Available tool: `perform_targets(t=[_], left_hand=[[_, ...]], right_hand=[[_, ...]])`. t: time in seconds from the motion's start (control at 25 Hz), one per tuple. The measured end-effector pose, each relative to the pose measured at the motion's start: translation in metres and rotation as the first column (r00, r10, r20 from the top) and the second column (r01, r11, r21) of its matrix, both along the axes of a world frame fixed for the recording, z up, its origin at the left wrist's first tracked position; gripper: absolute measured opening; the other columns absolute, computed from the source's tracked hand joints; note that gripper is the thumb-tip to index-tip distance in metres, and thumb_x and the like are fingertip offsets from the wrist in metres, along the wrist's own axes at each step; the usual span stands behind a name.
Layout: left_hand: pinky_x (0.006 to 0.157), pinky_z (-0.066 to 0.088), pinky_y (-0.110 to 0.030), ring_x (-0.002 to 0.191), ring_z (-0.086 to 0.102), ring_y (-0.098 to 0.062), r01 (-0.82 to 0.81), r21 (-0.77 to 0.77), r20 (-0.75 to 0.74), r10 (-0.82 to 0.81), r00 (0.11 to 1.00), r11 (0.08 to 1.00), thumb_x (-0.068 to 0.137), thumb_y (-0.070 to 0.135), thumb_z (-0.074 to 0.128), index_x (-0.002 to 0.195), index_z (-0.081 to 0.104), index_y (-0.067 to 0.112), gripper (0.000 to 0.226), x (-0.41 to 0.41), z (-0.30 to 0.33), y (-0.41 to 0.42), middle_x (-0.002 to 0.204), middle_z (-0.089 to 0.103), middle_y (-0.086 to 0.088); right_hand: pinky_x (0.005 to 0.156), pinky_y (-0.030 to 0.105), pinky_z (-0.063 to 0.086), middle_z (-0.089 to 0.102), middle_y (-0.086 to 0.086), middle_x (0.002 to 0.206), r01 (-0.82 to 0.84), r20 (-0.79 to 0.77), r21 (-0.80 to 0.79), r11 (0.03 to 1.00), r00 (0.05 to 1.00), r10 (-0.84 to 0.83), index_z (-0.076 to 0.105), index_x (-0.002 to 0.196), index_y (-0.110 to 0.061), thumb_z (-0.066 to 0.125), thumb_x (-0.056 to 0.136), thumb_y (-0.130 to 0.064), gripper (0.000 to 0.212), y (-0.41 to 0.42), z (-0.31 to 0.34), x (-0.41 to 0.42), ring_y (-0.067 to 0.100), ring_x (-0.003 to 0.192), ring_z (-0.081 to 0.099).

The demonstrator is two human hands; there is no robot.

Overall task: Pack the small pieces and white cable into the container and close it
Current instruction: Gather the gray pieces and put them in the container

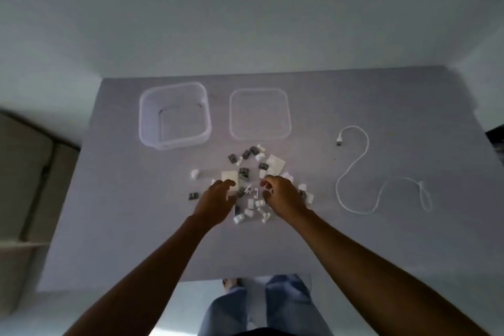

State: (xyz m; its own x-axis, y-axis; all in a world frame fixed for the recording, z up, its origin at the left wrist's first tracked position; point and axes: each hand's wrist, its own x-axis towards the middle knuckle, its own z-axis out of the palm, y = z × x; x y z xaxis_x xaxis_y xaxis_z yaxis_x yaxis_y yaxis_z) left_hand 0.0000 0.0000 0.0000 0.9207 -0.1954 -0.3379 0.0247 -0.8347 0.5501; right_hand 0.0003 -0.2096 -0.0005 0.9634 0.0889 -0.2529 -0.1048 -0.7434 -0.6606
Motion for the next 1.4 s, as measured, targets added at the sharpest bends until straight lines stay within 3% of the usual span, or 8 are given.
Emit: perform_targets(t=[0.36, 0.6, 0.68, 0.8, 0.92, 1.04, 1.2, 1.4], left_hand=[[0.079, 0.054, -0.042, 0.093, 0.063, -0.038, -0.126, 0.171, -0.08, 0.142, 0.987, 0.977, 0.086, 0.02, 0.064, 0.106, 0.064, 0.012, 0.022, 0.0, -0.036, -0.019, 0.104, 0.061, -0.016], [0.074, 0.053, -0.032, 0.085, 0.067, -0.026, -0.452, -0.063, -0.129, 0.442, 0.888, 0.89, 0.089, 0.013, 0.063, 0.1, 0.069, 0.006, 0.014, 0.009, -0.046, -0.025, 0.094, 0.068, -0.008], [0.072, 0.055, -0.033, 0.08, 0.067, -0.024, -0.639, -0.221, -0.386, 0.535, 0.751, 0.737, 0.089, 0.012, 0.063, 0.104, 0.068, 0.006, 0.017, 0.012, -0.045, -0.026, 0.089, 0.068, -0.008], [0.067, 0.05, -0.036, 0.071, 0.06, -0.026, -0.889, -0.346, -0.797, 0.406, 0.447, 0.299, 0.089, 0.005, 0.044, 0.096, 0.067, 0.004, 0.025, 0.012, -0.028, -0.029, 0.083, 0.063, -0.014], [0.053, 0.042, -0.028, 0.062, 0.053, -0.023, -0.927, -0.364, -0.896, 0.238, 0.375, 0.091, 0.077, 0.005, 0.036, 0.081, 0.061, 0.006, 0.025, 0.011, -0.019, -0.03, 0.072, 0.056, -0.01], [0.046, 0.028, -0.023, 0.05, 0.041, -0.018, -0.937, -0.316, -0.879, 0.324, 0.349, 0.151, 0.079, 0.011, 0.038, 0.071, 0.055, 0.008, 0.019, 0.017, -0.019, -0.039, 0.064, 0.046, -0.007], [0.052, 0.042, -0.025, 0.062, 0.056, -0.02, -0.575, -0.012, -0.347, 0.536, 0.769, 0.818, 0.091, 0.026, 0.058, 0.084, 0.06, 0.011, 0.017, 0.022, -0.042, -0.041, 0.075, 0.058, -0.004], [0.066, 0.049, -0.03, 0.081, 0.062, -0.026, -0.345, 0.096, -0.242, 0.358, 0.902, 0.934, 0.085, 0.029, 0.068, 0.11, 0.057, 0.019, 0.029, 0.015, -0.052, -0.042, 0.093, 0.063, -0.007]], right_hand=[[0.088, 0.041, 0.052, 0.066, 0.016, 0.106, -0.198, -0.041, -0.221, 0.955, 0.98, 0.194, 0.071, 0.106, -0.012, 0.055, 0.087, -0.008, 0.025, -0.001, -0.073, 0.005, 0.034, 0.108, 0.058], [0.084, 0.03, 0.054, 0.074, 0.012, 0.097, 0.061, 0.022, 0.169, 0.984, 0.998, -0.066, 0.073, 0.101, -0.008, 0.066, 0.085, -0.005, 0.017, -0.008, -0.068, 0.004, 0.022, 0.09, 0.068], [0.078, 0.028, 0.056, 0.076, 0.009, 0.094, 0.457, -0.258, 0.447, 0.769, 0.889, -0.378, 0.073, 0.101, -0.01, 0.075, 0.079, -0.003, 0.023, -0.018, -0.056, 0.008, 0.018, 0.083, 0.07], [0.058, 0.024, 0.054, 0.073, 0.009, 0.087, 0.793, -0.761, 0.609, 0.015, 0.59, -0.269, 0.07, 0.099, -0.008, 0.076, 0.078, -0.006, 0.022, -0.038, -0.035, 0.012, 0.016, 0.067, 0.066], [0.047, 0.022, 0.041, 0.068, 0.008, 0.079, 0.812, -0.831, 0.555, -0.18, 0.537, -0.142, 0.067, 0.095, -0.009, 0.063, 0.089, -0.012, 0.008, -0.059, -0.024, 0.008, 0.014, 0.058, 0.056], [0.046, 0.025, 0.029, 0.058, 0.006, 0.07, 0.849, -0.833, 0.528, -0.015, 0.515, -0.201, 0.065, 0.083, -0.009, 0.053, 0.089, -0.018, 0.016, -0.072, -0.022, 0.008, 0.014, 0.053, 0.045], [0.048, 0.025, 0.035, 0.054, -0.003, 0.052, 0.661, -0.474, 0.373, 0.651, 0.739, -0.479, 0.058, 0.062, -0.013, 0.064, 0.091, -0.026, 0.033, -0.074, -0.035, 0.015, 0.014, 0.048, 0.044], [0.068, 0.029, 0.051, 0.066, 0.002, 0.09, 0.18, -0.074, 0.043, 0.983, 0.981, -0.177, 0.068, 0.103, -0.019, 0.074, 0.083, -0.029, 0.023, -0.062, -0.048, 0.018, 0.019, 0.077, 0.062]])
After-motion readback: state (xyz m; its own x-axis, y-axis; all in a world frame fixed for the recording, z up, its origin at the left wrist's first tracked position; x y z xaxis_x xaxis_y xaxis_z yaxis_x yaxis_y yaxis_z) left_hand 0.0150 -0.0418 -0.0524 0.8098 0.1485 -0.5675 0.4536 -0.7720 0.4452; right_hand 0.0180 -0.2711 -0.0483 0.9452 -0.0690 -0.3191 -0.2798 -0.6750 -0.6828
